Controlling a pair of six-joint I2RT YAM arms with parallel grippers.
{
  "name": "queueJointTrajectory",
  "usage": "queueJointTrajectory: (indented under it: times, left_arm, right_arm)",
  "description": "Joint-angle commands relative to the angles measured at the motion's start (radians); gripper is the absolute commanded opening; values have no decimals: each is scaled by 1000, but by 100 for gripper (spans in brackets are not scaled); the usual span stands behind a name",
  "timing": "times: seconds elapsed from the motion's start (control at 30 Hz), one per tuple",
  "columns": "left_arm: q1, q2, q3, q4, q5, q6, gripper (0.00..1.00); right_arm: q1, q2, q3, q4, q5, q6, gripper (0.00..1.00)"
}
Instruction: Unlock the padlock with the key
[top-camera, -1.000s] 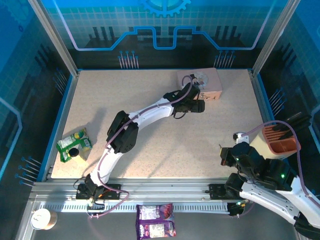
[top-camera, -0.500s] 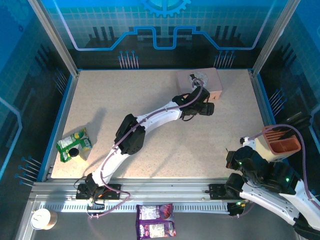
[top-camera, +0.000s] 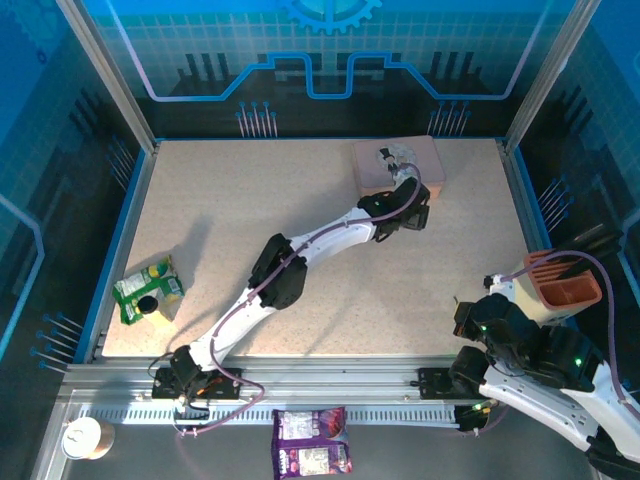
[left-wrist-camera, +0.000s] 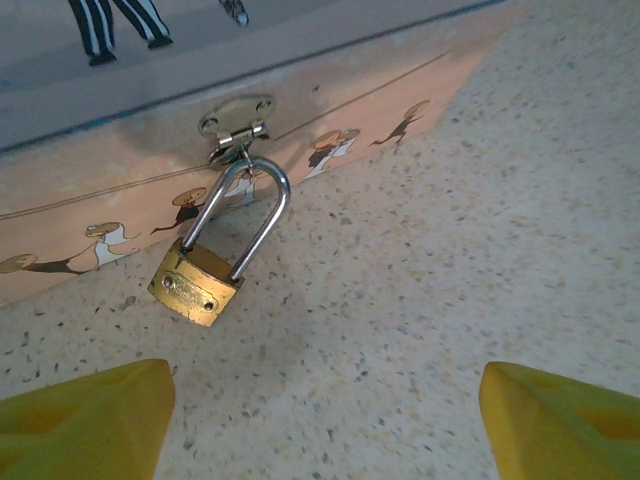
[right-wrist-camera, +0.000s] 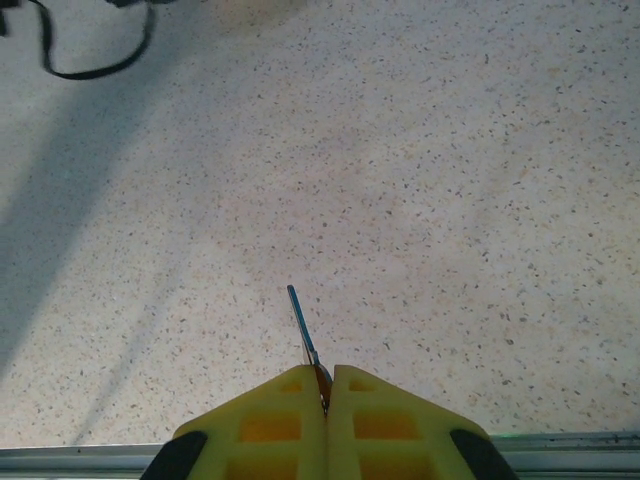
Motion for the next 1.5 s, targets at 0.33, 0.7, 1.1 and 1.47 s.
queueJointTrajectory:
  times: [0.33,0.7,1.1,1.47]
  left_arm:
    - [83,140,151,61,6,91,76]
    - [132,201,222,30,166,-74,68]
    - [154,220,223,-1,240,-164,57]
    - [153,139,95,39,201,-176,33]
  right_arm:
    - [-10,-47,-60,89,-6,-1,0]
    - [-9,-54,-74,117,-26,3,0]
    - [-9,-88,-90,122,-37,17,0]
    - [-9,-81,-101,143,-45,14,0]
